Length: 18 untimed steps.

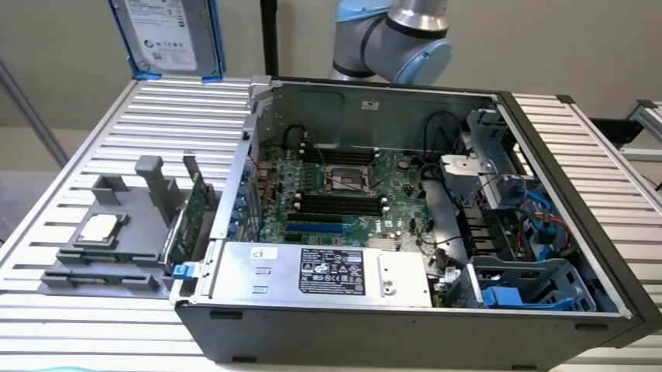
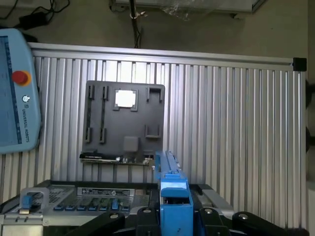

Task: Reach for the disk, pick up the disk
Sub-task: 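Pick up the disk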

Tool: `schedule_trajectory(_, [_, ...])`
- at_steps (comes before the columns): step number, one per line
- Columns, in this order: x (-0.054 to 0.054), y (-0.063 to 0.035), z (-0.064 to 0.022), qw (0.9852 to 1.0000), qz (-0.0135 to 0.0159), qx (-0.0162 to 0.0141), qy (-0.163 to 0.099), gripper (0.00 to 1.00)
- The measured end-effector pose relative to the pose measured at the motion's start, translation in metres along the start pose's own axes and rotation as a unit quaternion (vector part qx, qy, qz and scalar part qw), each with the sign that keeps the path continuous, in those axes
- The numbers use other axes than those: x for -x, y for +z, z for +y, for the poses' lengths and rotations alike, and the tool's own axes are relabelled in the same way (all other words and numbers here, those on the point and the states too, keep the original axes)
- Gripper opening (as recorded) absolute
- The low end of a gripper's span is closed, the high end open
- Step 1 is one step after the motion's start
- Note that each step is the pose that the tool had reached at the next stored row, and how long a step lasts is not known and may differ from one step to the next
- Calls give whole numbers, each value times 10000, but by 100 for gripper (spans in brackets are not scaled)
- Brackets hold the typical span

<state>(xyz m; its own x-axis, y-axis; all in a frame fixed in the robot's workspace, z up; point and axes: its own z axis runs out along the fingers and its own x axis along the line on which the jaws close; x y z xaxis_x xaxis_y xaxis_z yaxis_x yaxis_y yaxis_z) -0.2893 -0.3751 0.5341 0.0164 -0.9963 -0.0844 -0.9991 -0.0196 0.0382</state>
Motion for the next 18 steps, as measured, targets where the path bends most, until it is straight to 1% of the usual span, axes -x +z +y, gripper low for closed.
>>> schedule_trajectory(15, [-8, -54, -681, 10000, -67, 1, -2, 33])
schedule_trajectory(18, [-11, -60, -820, 10000, -86, 0, -3, 33])
